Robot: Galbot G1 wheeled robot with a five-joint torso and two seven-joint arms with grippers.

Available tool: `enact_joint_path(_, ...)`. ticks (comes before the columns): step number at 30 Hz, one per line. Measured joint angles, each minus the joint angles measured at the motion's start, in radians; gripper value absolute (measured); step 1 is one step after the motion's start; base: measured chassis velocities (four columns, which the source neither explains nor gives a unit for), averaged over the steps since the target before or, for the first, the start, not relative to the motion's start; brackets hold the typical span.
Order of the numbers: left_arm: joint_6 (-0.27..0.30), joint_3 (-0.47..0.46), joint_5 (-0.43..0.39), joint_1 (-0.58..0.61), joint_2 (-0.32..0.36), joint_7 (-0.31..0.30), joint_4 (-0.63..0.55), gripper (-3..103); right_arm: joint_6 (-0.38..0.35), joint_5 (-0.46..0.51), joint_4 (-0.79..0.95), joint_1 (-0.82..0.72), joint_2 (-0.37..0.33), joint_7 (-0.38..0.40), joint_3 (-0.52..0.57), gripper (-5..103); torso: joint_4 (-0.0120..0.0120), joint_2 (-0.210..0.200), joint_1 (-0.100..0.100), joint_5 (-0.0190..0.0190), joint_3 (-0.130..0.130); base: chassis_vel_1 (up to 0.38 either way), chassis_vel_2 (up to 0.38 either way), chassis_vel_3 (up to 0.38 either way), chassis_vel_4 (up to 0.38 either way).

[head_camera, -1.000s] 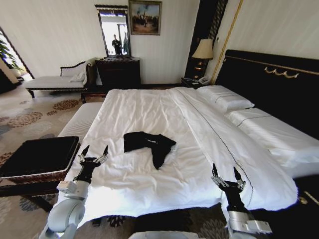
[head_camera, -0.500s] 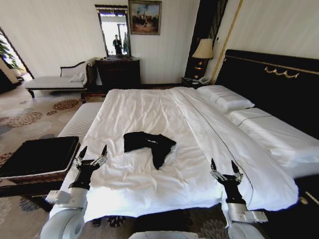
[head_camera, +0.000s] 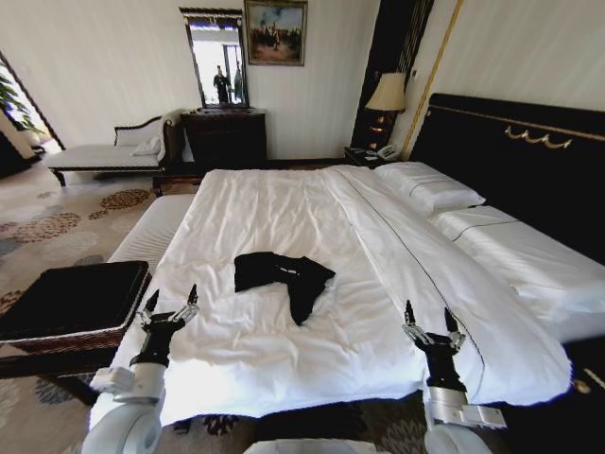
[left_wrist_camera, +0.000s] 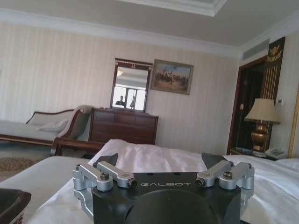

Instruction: Fold the clothes on the bed and place them into the basket.

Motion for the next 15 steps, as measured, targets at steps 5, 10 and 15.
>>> enact_joint_path(5,0.150,0.013,-0.142,-0.080,0.039,-0.015,0.082,100,-0.009,-0.005,-0.053,0.069,0.006,0.033,-0.025,100,0.0005,0.000,0.000,0.0000,0.000,0.000,0.000,0.000,0.000)
enact_joint_path(10,0.305,0.051,-0.363,-0.207,0.054,-0.067,0.168,100,-0.030,-0.001,-0.079,0.135,-0.017,0.059,-0.036,100,0.0003,0.000,0.000,0.0003,0.000,0.000,0.000,0.000,0.000)
enact_joint_path(15,0.364,0.101,-0.483,-0.394,0.095,-0.082,0.339,100,-0.050,0.003,-0.107,0.196,-0.041,0.081,-0.053,100,0.0006,0.000,0.000,0.0000,0.000,0.000,0.000,0.000,0.000)
